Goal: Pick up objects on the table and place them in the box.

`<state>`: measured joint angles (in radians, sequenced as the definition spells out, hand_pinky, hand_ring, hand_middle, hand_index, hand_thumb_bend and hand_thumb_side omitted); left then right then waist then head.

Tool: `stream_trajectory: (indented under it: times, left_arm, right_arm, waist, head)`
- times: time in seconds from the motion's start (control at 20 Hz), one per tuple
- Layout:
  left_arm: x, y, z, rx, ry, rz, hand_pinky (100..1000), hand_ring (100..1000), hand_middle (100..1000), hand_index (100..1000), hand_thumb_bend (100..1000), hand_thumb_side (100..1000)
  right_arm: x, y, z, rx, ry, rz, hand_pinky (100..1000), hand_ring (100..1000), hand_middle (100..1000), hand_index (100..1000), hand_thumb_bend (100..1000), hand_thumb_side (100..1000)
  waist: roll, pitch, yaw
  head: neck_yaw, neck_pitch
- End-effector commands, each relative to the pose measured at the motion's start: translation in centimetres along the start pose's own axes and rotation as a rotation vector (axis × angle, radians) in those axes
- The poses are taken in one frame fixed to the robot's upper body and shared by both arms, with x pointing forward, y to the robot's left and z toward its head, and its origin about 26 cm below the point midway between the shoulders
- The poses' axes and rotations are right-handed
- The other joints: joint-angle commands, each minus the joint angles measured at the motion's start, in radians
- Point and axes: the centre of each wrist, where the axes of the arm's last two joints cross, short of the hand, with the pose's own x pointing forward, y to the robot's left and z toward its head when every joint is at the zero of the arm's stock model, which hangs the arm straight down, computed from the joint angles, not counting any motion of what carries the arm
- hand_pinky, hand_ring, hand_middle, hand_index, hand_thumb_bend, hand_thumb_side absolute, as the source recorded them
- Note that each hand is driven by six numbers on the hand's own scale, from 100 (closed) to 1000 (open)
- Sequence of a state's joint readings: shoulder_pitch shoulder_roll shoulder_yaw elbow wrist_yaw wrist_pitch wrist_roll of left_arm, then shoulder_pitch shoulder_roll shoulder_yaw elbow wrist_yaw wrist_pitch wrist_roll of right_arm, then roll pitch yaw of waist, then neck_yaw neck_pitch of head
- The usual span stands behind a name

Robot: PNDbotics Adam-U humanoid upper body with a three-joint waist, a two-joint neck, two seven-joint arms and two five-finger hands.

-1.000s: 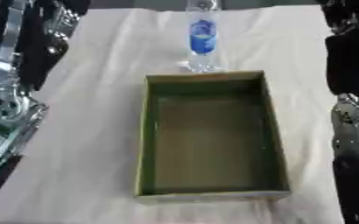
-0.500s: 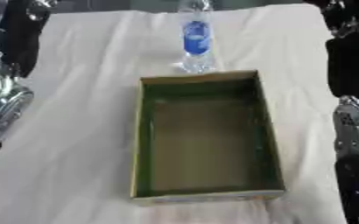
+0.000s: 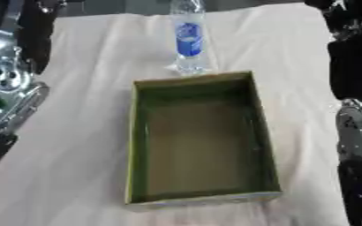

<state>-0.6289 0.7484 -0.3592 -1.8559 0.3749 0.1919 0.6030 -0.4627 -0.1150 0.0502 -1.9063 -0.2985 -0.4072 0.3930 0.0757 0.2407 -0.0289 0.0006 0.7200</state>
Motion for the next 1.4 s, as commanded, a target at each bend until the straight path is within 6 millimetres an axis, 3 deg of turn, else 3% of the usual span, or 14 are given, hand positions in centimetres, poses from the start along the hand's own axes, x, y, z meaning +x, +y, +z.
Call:
stream_trajectory:
  times: [0.05, 0.35, 0.5, 0.65, 0.9, 1.4]
  left_arm:
    - [0.1, 0.1, -0.7, 0.001, -0.020, 0.005, 740, 759, 1000, 957, 704, 862]
    - [-0.7, -0.7, -1.0, -0.005, -0.008, 0.015, 737, 757, 1000, 960, 735, 816]
    - [-1.2, -1.3, -1.0, -0.018, 0.001, -0.003, 731, 749, 1000, 955, 738, 606]
    - [-1.7, -2.0, -0.9, -0.034, 0.005, -0.040, 723, 742, 1000, 952, 770, 524]
    - [-2.6, -3.3, -0.7, -0.066, 0.025, -0.088, 722, 737, 1000, 951, 745, 416]
    - [-2.8, -4.2, -1.2, -0.194, 0.030, -0.166, 733, 744, 1000, 958, 752, 485]
  right_arm:
    - [0.4, 0.0, -0.4, 0.015, -0.012, 0.005, 808, 874, 898, 932, 100, 911]
    - [0.4, 0.1, -0.4, 0.014, -0.009, 0.001, 809, 874, 898, 933, 100, 905]
    - [0.4, 0.1, -0.4, 0.013, -0.008, -0.001, 809, 874, 898, 933, 100, 901]
    - [0.4, 0.1, -0.4, 0.012, -0.008, -0.002, 809, 873, 898, 933, 100, 899]
    - [0.5, 0.1, -0.5, 0.014, -0.009, -0.004, 810, 873, 898, 933, 100, 897]
    - [0.5, 0.2, -0.6, 0.022, -0.010, -0.007, 810, 872, 898, 933, 100, 892]
  waist:
    - [0.001, -0.014, -0.002]
    - [0.004, -0.013, -0.008]
    - [0.004, -0.013, -0.010]
    - [0.004, -0.012, -0.011]
    - [0.003, -0.010, -0.014]
    - [0.008, -0.006, -0.021]
  head:
    - [0.006, -0.011]
    - [0.008, -0.016]
    - [0.009, -0.017]
    - [0.010, -0.019]
    - [0.014, -0.022]
    - [0.015, -0.021]
